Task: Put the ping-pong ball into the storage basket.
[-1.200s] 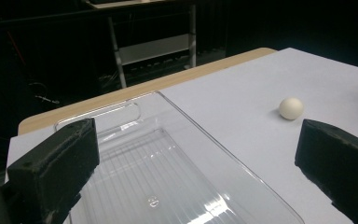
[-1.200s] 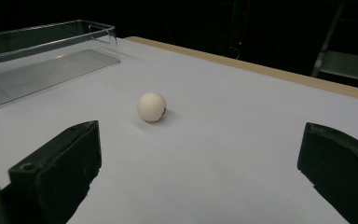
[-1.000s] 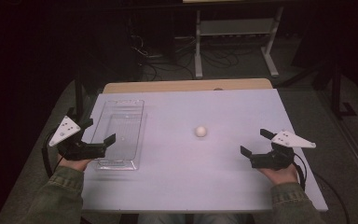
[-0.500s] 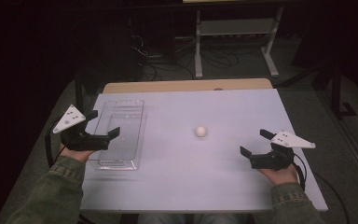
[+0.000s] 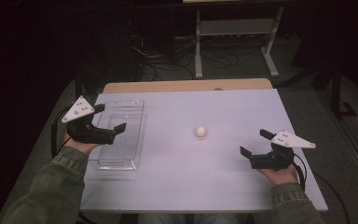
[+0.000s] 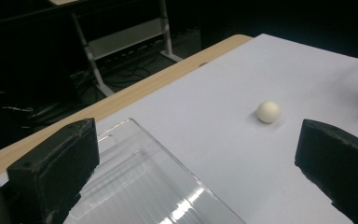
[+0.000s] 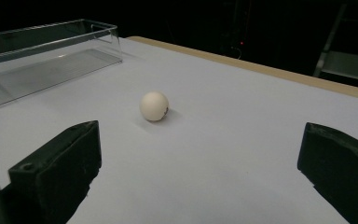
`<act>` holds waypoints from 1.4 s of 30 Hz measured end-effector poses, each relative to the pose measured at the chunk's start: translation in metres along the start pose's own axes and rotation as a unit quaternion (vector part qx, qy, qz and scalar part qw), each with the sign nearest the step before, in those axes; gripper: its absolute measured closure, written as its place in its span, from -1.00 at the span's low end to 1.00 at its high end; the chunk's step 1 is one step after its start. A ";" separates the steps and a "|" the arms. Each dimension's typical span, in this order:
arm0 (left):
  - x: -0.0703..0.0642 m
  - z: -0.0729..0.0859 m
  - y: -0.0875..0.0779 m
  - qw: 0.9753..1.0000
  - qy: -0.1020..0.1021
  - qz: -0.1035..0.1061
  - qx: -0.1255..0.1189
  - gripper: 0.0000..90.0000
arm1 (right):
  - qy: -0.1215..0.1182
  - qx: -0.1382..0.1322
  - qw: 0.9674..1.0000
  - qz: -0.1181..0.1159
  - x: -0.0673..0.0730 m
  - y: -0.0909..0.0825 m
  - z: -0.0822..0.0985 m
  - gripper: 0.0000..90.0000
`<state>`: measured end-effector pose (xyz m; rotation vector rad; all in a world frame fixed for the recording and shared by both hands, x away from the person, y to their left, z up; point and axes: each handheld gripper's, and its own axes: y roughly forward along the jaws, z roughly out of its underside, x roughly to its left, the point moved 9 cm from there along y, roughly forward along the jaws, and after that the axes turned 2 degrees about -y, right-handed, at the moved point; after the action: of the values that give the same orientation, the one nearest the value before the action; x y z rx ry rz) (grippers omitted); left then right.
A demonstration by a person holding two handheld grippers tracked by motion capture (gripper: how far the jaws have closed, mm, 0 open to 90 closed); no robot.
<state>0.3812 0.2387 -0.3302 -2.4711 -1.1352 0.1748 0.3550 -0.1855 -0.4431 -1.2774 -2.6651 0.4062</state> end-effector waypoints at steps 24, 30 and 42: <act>-0.008 -0.015 0.015 0.999 0.029 0.020 0.031 -1.00 | -0.001 0.001 1.000 -0.003 0.001 0.000 0.000 -1.00; -0.009 -0.015 0.020 0.998 0.028 0.027 0.039 -1.00 | -0.002 0.002 1.000 -0.004 0.002 0.000 0.000 -1.00; -0.011 -0.020 0.035 0.997 0.040 0.036 0.057 -1.00 | -0.002 0.003 1.000 -0.005 0.002 0.000 0.001 -1.00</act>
<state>0.4036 0.2036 -0.3274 -2.3976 -0.9762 0.1569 0.3537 -0.1841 -0.4438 -1.2630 -2.6705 0.4141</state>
